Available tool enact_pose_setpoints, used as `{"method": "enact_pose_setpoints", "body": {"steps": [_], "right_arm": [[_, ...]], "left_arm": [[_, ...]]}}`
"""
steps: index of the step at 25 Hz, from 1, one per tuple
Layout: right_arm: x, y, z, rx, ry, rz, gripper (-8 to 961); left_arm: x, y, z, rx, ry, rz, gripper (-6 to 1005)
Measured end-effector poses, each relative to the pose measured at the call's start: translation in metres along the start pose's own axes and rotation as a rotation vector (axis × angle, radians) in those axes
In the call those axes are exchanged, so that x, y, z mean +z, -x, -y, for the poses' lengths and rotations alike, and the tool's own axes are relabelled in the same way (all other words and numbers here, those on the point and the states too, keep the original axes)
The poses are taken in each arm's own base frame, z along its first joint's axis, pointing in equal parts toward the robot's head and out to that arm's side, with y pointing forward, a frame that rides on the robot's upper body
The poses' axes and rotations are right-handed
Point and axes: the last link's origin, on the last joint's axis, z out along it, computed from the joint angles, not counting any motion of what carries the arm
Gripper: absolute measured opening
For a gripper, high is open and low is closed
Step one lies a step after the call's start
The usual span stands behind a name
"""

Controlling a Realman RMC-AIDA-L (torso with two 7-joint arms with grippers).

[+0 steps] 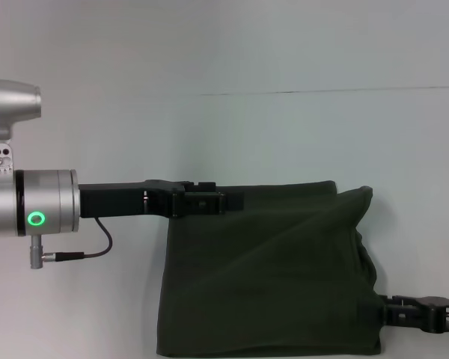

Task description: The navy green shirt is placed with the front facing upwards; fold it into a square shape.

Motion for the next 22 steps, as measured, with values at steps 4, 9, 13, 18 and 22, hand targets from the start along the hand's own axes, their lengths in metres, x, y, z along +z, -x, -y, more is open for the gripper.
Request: {"method": "enact_pose_setpoints", "body": {"steps": [4, 9, 13, 18, 22], "right_arm": [[0.0009, -0.0024, -0.0003, 0.009, 0.009, -0.022, 845], [0.0038, -0.0036, -0.0029, 0.003, 0.026, -0.058, 835], [0.0041, -0.0023, -0.0061, -0.003, 0.048, -0.067, 828], [0.0032, -0.0008, -0.0042, 0.022, 0.032, -0.079, 819], [0.0051, -0.0012, -0.001, 0.027, 0.005, -0.124, 718]], "left_arm": [[-0.0002, 0.0003, 0.0001, -0.001, 0.0, 0.0, 863], [-0.0001, -0.0001, -0.0002, 0.0, 0.001, -0.001, 862], [-0.0001, -0.0001, -0.0002, 0.0, 0.002, -0.001, 861], [-0.0004, 0.0004, -0.0001, -0.001, 0.001, -0.001, 860], [-0.0003, 0.0001, -0.0002, -0.001, 0.001, -0.001, 860]]}}
